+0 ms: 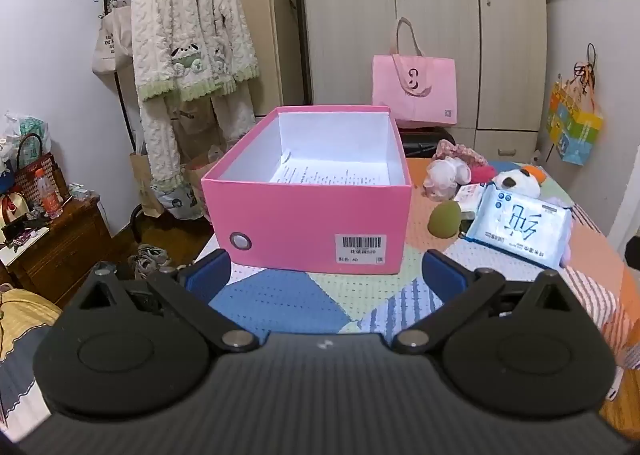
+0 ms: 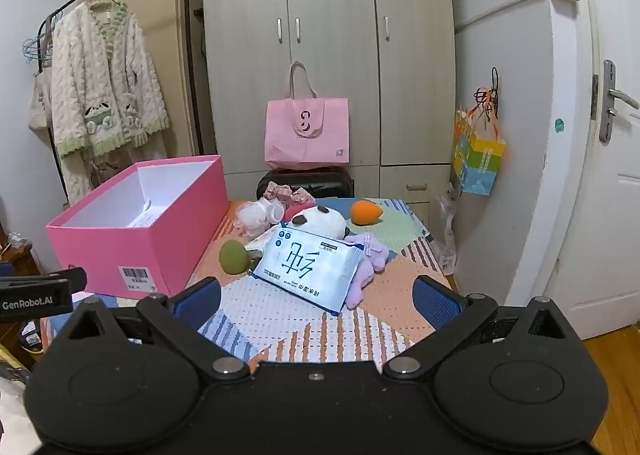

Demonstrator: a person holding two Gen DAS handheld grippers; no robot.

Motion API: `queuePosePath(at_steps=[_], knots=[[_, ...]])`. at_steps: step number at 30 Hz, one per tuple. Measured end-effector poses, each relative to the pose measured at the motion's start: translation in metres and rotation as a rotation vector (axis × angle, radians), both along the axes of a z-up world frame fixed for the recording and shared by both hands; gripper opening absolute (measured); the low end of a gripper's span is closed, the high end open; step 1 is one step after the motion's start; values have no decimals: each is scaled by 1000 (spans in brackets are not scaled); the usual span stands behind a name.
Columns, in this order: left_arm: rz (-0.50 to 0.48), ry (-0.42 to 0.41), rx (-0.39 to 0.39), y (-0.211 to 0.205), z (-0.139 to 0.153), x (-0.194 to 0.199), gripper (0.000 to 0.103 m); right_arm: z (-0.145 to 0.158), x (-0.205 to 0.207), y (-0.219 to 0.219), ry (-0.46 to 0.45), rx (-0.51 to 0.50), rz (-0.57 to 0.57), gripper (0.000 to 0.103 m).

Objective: Organize soft objects
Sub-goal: 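Move the left tool toward the white wet-wipes pack on the table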

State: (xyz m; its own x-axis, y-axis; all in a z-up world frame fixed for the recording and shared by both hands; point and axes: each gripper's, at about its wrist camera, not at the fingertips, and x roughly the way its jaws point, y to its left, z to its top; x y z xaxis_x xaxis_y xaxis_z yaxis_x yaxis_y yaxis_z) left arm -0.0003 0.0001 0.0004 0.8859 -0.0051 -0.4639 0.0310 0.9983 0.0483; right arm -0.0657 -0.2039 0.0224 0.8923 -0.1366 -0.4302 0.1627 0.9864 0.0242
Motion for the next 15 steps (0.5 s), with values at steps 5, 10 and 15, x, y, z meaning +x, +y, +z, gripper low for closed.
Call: queuePosePath(at_steps=[5, 10, 15], knots=[[-3, -27, 21, 1, 3, -8, 103, 2, -1, -1, 4, 7, -3, 103], [-16, -30, 33, -1, -1, -5, 103, -1, 0, -4, 4, 6, -7, 103], [-29, -71, 30, -2, -1, -8, 103, 0, 2, 1, 6, 7, -12, 103]])
